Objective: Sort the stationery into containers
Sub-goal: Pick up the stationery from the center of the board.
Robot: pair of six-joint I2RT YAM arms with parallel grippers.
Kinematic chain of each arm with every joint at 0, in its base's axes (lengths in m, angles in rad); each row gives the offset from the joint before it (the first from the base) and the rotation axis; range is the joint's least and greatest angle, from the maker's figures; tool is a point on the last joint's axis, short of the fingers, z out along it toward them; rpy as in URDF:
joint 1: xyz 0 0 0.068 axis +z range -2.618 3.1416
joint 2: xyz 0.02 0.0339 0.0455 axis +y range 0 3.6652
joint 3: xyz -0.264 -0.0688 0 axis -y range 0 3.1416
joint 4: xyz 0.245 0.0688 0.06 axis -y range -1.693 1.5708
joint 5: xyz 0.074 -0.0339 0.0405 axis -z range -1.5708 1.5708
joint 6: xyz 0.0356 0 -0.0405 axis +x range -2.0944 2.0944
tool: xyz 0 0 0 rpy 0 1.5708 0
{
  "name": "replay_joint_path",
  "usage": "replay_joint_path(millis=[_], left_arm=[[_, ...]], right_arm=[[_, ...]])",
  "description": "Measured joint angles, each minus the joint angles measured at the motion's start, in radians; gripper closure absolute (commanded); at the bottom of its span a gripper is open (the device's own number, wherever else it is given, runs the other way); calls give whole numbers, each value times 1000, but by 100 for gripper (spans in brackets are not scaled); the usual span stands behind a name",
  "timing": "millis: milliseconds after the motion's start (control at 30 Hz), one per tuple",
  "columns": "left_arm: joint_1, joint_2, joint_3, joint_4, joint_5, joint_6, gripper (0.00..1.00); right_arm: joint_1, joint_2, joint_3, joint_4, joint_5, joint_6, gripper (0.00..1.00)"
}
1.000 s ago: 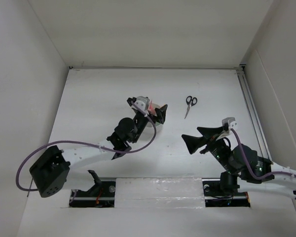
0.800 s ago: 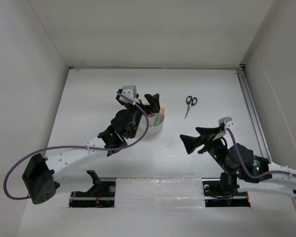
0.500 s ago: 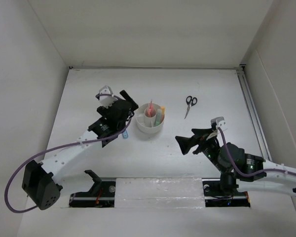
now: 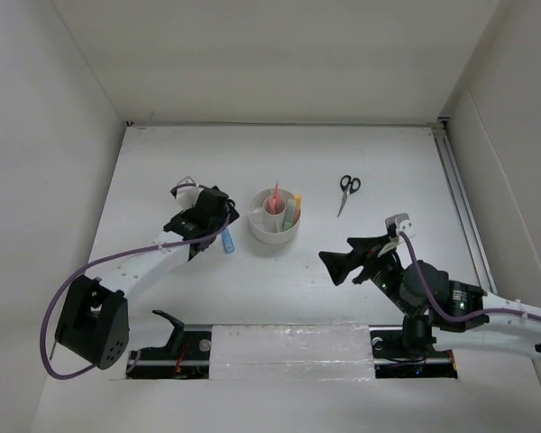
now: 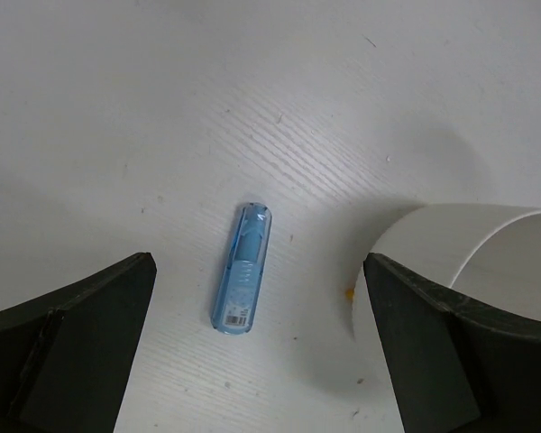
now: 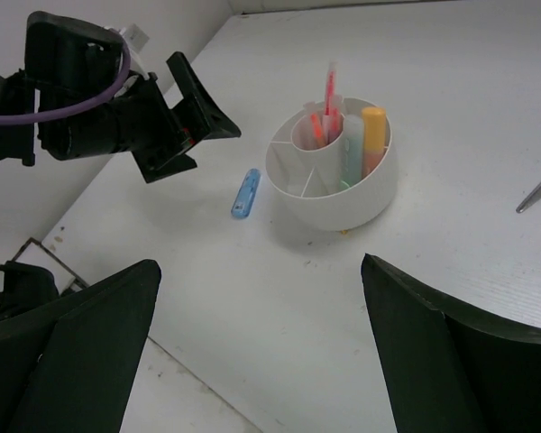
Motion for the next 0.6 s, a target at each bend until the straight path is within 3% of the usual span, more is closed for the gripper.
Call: replay_joint_path(millis=[133, 433, 600], left_arm=[[-1, 3, -3, 12, 27, 6, 1], [-1, 170, -1, 35, 78, 29, 17], [0, 201, -1, 36, 112, 41, 20]], right_arm=[[0, 2, 0, 0, -17, 3, 1], [0, 26, 0, -2, -45, 3, 1], [0, -5, 0, -2, -55, 4, 1]])
